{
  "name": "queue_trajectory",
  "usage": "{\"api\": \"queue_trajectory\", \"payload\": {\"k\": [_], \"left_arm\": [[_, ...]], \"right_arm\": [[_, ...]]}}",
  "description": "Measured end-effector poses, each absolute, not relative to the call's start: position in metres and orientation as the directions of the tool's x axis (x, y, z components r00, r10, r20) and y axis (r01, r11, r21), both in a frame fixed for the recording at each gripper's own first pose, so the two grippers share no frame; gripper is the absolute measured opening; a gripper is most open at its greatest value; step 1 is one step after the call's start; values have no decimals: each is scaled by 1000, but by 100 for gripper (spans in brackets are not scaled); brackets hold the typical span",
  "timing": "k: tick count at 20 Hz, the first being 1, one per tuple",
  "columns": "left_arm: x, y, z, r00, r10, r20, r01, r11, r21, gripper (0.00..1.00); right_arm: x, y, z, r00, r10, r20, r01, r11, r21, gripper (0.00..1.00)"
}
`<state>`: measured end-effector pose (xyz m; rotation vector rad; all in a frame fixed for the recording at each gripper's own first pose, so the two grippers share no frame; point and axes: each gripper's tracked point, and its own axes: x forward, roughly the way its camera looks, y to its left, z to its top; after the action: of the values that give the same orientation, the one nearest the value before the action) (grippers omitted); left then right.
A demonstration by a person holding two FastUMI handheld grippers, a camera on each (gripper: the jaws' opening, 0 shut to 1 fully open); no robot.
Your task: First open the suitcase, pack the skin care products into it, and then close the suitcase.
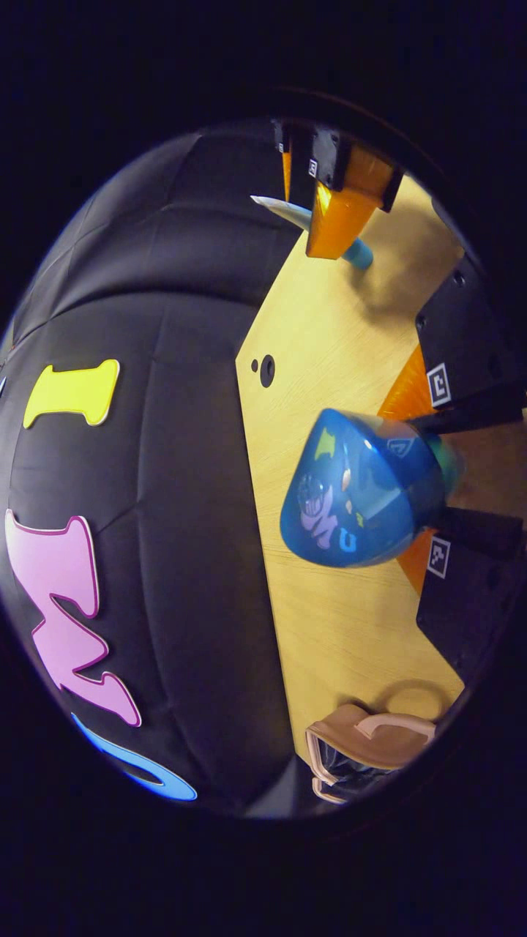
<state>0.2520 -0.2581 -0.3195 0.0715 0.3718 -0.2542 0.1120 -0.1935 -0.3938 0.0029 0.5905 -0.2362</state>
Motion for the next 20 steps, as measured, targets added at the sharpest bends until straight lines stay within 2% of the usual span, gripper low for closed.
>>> {"api": "queue_trajectory", "payload": {"k": [1, 2, 3, 5, 6, 7, 8, 10, 11, 12, 13, 18, 19, 20], "left_arm": [[253, -259, -319, 900, -235, -367, 260, 965, 21, 49], [253, -261, -318, 901, -238, -363, 263, 965, 21, 53], [254, -262, -319, 901, -241, -361, 268, 963, 24, 49], [255, -265, -318, 900, -248, -358, 277, 960, 33, 48], [255, -267, -318, 899, -250, -358, 282, 959, 38, 48], [255, -269, -318, 899, -254, -357, 287, 957, 42, 48], [255, -270, -318, 898, -259, -356, 294, 955, 45, 48], [254, -273, -317, 896, -274, -350, 306, 951, 38, 51], [254, -273, -317, 895, -279, -349, 309, 951, 31, 48], [253, -274, -317, 893, -288, -347, 313, 949, 18, 47], [253, -273, -316, 892, -294, -344, 317, 949, 9, 47], [245, -267, -305, 899, -312, -308, 322, 947, -20, 47], [241, -263, -297, 902, -310, -300, 318, 948, -22, 47], [238, -257, -286, 906, -308, -289, 315, 949, -24, 47]], "right_arm": [[115, -196, -399, 801, -225, -555, 228, 971, -66, 97], [119, -198, -404, 796, -231, -559, 235, 970, -66, 97], [120, -198, -409, 792, -229, -566, 236, 970, -62, 97], [123, -199, -422, 777, -223, -588, 231, 971, -63, 94], [127, -198, -428, 771, -221, -597, 223, 972, -72, 88], [129, -197, -432, 769, -217, -601, 211, 974, -82, 64], [129, -196, -433, 775, -209, -596, 195, 977, -89, 55], [129, -192, -431, 777, -191, -600, 171, 981, -91, 52], [126, -189, -431, 777, -181, -603, 164, 983, -83, 45], [125, -187, -431, 775, -174, -607, 158, 984, -81, 50], [124, -186, -429, 776, -168, -608, 150, 985, -81, 45], [122, -175, -391, 821, -145, -553, 117, 989, -86, 47], [122, -168, -381, 826, -134, -548, 107, 991, -81, 43], [121, -162, -371, 832, -123, -541, 90, 992, -87, 47]]}}
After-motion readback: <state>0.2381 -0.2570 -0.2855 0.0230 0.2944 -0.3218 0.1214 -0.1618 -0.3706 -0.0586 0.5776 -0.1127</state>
